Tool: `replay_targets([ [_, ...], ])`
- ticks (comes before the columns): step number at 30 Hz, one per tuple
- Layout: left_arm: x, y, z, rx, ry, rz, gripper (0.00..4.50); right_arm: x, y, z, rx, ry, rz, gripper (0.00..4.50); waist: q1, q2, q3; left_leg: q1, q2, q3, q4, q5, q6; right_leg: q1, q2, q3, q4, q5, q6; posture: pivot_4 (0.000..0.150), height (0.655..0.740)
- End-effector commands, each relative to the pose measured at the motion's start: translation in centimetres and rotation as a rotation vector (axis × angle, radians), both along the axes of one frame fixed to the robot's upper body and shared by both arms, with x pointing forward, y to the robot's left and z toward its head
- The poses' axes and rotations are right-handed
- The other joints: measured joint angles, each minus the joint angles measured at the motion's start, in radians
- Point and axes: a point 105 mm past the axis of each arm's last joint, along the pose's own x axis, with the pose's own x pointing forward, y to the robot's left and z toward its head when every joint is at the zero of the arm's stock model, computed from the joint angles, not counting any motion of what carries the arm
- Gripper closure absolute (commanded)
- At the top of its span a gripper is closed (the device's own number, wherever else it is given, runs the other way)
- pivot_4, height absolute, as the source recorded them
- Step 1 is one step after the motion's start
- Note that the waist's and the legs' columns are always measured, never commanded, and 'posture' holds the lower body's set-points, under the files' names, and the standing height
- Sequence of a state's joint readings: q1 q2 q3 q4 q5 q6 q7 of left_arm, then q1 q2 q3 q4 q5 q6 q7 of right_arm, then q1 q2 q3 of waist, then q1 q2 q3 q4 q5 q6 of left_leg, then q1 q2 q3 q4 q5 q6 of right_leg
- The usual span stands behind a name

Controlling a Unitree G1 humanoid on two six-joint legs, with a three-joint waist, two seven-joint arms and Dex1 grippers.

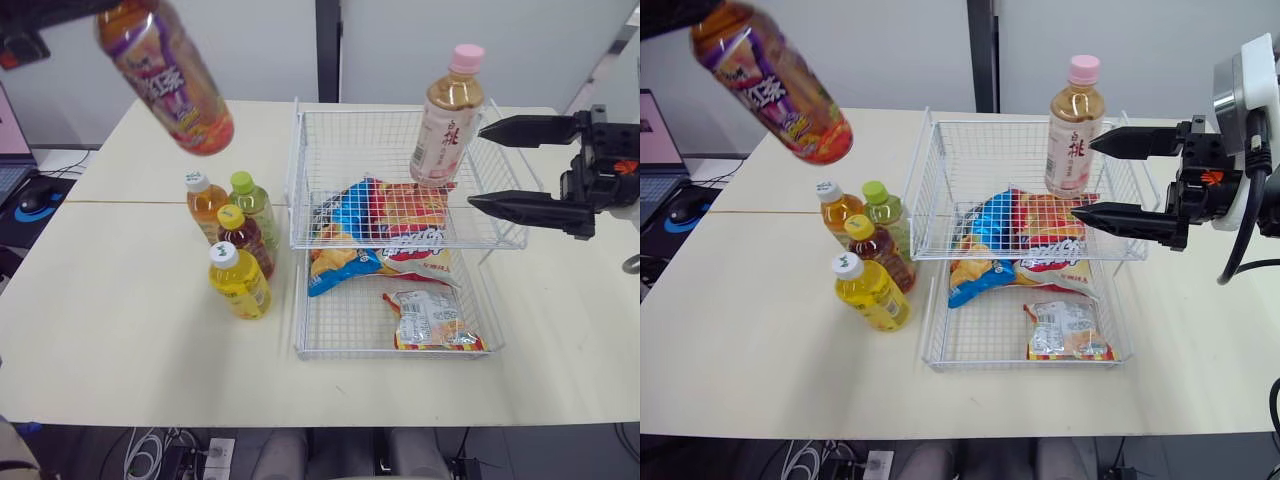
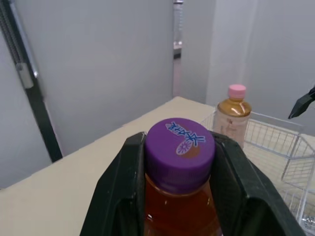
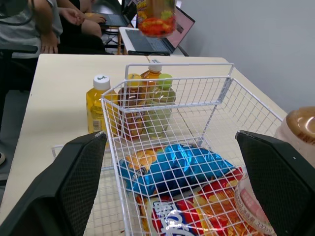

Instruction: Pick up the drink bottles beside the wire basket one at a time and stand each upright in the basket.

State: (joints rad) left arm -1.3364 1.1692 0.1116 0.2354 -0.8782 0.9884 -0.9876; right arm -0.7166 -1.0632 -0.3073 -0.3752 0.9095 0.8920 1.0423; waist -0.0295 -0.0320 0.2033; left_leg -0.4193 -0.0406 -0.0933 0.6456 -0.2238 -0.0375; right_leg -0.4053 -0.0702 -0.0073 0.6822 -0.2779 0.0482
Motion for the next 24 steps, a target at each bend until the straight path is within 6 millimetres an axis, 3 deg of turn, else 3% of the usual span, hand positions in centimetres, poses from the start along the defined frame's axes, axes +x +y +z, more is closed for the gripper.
replay_targets([
  [1, 0.1, -0.8, 2.3, 0.042, -0.087, -0.046, 3.14, -1.1, -0.4, 1.2, 0.009, -0.064, -0.029, 0.0, -0.002, 0.0, 0.0, 0.0, 0.0, 0.0, 0.0, 0.0, 0.0, 0.0, 0.0, 0.0, 0.001, 0.0, 0.0, 0.15, 0.74],
  [8, 3.2, -6.5, 2.4, 0.07, -0.038, -0.24, 3.14, -1.3, -1.3, 1.4, 0.006, -0.08, -0.113, 0.0, -0.003, 0.0, 0.0, -0.001, 0.001, 0.0, 0.0, 0.0, 0.0, -0.001, 0.0, 0.0, 0.0, 0.0, 0.0, 0.15, 0.74],
  [15, 4.7, -11.9, 2.1, 0.091, -0.028, -0.383, 3.14, -1.7, -1.4, 1.6, 0.009, -0.081, -0.132, 0.0, -0.006, 0.0, 0.0, -0.003, 0.001, 0.0, 0.001, 0.0, 0.0, -0.002, -0.001, 0.0, 0.0, 0.0, 0.0, 0.15, 0.74],
  [24, 8.1, -16.6, -1.7, 0.177, -0.002, -0.363, 3.14, -1.9, -1.3, 1.8, 0.017, -0.082, -0.144, 0.0, -0.003, 0.0, 0.001, -0.003, 0.001, 0.0, 0.001, 0.0, 0.0, -0.002, -0.001, 0.0, 0.0, 0.0, 0.0, 0.15, 0.74],
])
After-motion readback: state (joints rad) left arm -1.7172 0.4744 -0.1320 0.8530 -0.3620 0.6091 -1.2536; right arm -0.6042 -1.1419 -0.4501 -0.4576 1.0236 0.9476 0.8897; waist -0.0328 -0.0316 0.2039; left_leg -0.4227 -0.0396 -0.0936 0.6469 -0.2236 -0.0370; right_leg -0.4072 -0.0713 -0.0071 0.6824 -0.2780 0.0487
